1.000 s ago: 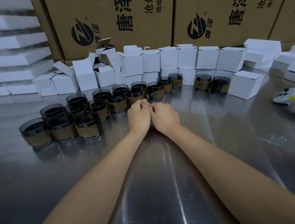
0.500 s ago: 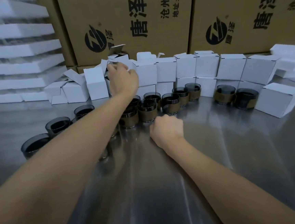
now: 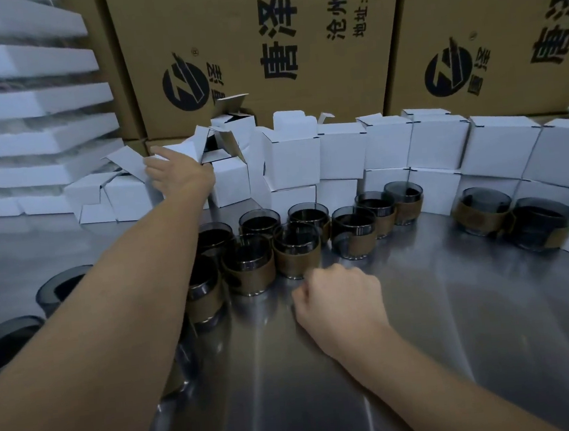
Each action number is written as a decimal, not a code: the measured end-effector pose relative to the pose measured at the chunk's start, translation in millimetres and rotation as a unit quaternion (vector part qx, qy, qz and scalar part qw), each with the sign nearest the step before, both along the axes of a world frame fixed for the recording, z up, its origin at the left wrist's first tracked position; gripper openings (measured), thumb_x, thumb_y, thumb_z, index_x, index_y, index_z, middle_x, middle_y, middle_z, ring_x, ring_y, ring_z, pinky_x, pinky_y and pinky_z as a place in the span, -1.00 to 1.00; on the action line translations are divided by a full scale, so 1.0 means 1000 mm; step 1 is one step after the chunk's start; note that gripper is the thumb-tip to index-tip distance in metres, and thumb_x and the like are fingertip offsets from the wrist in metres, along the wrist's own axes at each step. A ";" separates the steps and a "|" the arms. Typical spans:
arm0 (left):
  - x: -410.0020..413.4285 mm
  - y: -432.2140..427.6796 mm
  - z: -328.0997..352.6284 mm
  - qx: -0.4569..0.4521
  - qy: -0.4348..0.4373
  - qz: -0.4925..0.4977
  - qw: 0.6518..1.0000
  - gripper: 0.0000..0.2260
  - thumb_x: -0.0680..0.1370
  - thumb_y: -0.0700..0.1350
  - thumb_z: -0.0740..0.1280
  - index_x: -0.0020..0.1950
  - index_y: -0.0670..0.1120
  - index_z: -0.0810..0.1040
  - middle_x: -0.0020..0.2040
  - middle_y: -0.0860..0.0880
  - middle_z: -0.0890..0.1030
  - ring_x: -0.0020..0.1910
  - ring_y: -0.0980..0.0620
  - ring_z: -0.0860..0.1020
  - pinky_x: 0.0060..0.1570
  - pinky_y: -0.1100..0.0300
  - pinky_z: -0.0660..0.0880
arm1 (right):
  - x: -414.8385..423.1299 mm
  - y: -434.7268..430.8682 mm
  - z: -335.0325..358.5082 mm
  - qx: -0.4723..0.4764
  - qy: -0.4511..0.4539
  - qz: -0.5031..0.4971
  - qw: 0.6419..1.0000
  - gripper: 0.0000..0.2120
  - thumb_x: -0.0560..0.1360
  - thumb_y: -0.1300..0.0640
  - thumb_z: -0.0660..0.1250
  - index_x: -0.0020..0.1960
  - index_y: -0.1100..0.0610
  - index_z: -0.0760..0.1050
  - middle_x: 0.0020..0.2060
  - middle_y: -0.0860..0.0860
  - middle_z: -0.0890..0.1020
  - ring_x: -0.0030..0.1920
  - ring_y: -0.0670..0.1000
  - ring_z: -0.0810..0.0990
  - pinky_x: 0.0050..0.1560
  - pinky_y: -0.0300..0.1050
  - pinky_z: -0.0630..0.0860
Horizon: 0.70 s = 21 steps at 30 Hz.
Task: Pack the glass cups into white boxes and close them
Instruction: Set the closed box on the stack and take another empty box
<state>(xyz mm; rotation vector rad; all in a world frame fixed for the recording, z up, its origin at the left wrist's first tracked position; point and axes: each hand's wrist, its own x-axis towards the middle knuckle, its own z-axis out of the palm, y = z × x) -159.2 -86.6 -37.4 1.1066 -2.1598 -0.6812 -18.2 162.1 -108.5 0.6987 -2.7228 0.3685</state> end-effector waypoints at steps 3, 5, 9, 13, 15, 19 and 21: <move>-0.006 -0.008 -0.008 -0.004 -0.015 -0.018 1.000 -0.07 0.51 0.16 0.37 0.56 -0.25 -0.14 0.53 -0.24 0.07 0.49 -0.18 0.12 0.43 0.00 0.12 | -0.001 -0.001 -0.004 0.002 0.013 0.000 1.000 -0.77 0.57 -0.02 0.09 -0.22 0.05 0.31 -0.35 0.01 0.33 -0.14 0.15 0.52 -0.26 -0.08 0.20; -0.008 -0.010 -0.012 0.004 -0.008 -0.024 1.000 -0.11 0.53 0.15 0.35 0.56 -0.25 -0.13 0.52 -0.24 0.09 0.48 -0.20 0.12 0.42 -0.04 0.13 | -0.001 -0.002 -0.005 0.006 0.021 -0.002 1.000 -0.76 0.56 -0.03 0.08 -0.23 0.04 0.30 -0.37 0.00 0.29 -0.21 0.13 0.44 -0.27 -0.08 0.18; 0.001 -0.012 0.001 0.002 0.033 -0.029 0.999 -0.14 0.51 0.08 0.39 0.56 -0.24 -0.06 0.49 -0.21 0.17 0.46 -0.18 0.20 0.37 -0.10 0.24 | -0.002 -0.002 -0.003 -0.006 0.014 -0.017 1.000 -0.74 0.55 -0.03 0.09 -0.26 0.06 0.30 -0.39 0.01 0.32 -0.22 0.14 0.44 -0.28 -0.07 0.19; 0.032 0.008 0.041 -0.050 0.110 -0.028 0.992 -0.15 0.49 0.10 0.40 0.56 -0.21 -0.02 0.48 -0.18 0.21 0.45 -0.16 0.23 0.35 -0.09 0.26 | 0.002 0.000 0.003 -0.025 -0.002 -0.017 1.000 -0.74 0.56 -0.03 0.10 -0.24 0.06 0.35 -0.19 0.09 0.59 -0.09 0.19 0.57 -0.24 -0.07 0.25; 0.054 0.027 0.057 -0.067 0.150 -0.044 0.985 -0.16 0.48 0.10 0.40 0.56 -0.18 0.01 0.47 -0.16 0.24 0.44 -0.14 0.25 0.35 -0.06 0.26 | 0.005 0.001 0.004 -0.034 -0.003 -0.021 0.999 -0.73 0.56 -0.02 0.11 -0.22 0.08 0.43 -0.16 0.12 0.61 -0.07 0.21 0.58 -0.22 -0.07 0.29; 0.107 0.076 0.072 0.014 0.262 -0.090 0.961 -0.18 0.48 0.08 0.40 0.57 -0.14 0.02 0.49 -0.10 0.25 0.46 -0.09 0.24 0.37 -0.03 0.24 | 0.017 0.009 0.005 -0.101 -0.028 -0.024 0.994 -0.70 0.55 0.03 0.15 -0.32 0.11 0.35 -0.34 0.07 0.49 -0.18 0.20 0.54 -0.23 -0.07 0.32; 0.137 0.107 0.071 0.110 0.350 -0.135 0.920 -0.21 0.49 0.06 0.40 0.57 -0.11 0.04 0.50 -0.06 0.27 0.45 -0.04 0.28 0.36 -0.01 0.30 | 0.026 0.018 0.005 -0.185 -0.051 -0.028 0.981 -0.64 0.54 0.05 0.18 -0.41 0.10 0.27 -0.44 0.02 0.41 -0.31 0.12 0.46 -0.30 -0.08 0.32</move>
